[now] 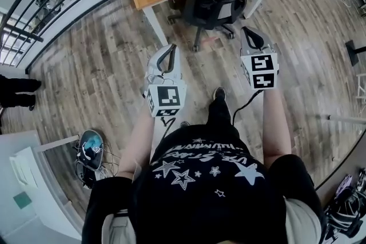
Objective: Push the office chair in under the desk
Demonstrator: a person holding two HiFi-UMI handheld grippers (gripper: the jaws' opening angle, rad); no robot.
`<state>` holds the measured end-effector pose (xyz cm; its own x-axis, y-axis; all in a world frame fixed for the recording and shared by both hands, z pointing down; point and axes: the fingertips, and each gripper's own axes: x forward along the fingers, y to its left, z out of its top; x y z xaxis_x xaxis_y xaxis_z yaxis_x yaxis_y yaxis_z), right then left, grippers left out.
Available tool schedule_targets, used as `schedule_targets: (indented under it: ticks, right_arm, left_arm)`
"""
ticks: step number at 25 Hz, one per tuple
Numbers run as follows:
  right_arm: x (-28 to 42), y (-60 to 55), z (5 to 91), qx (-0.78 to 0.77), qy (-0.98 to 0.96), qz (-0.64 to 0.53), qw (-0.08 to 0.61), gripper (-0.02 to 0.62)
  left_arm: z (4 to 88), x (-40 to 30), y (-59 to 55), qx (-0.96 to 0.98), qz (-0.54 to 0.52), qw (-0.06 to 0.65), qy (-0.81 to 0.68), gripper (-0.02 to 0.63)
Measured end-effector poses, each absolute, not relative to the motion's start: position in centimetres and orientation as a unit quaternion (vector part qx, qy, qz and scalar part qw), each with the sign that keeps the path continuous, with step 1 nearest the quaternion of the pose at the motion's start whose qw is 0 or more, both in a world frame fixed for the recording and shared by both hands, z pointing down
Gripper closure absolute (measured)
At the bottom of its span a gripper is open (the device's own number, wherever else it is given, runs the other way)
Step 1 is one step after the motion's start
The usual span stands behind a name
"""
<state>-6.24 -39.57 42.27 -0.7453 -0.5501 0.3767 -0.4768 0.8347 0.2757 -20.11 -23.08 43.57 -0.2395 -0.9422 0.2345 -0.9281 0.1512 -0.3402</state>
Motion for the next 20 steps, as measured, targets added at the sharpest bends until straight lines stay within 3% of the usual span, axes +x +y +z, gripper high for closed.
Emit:
schedule_targets:
  ticks: [20]
  right_arm:
    - [-1.1,-28.1,41.8,0.319,-0.913,-0.071,0.246,0.594]
  left_arm:
    - [41.5,-17.8,-14.4,-0.663,-0.193,0.031,0.723,0.604]
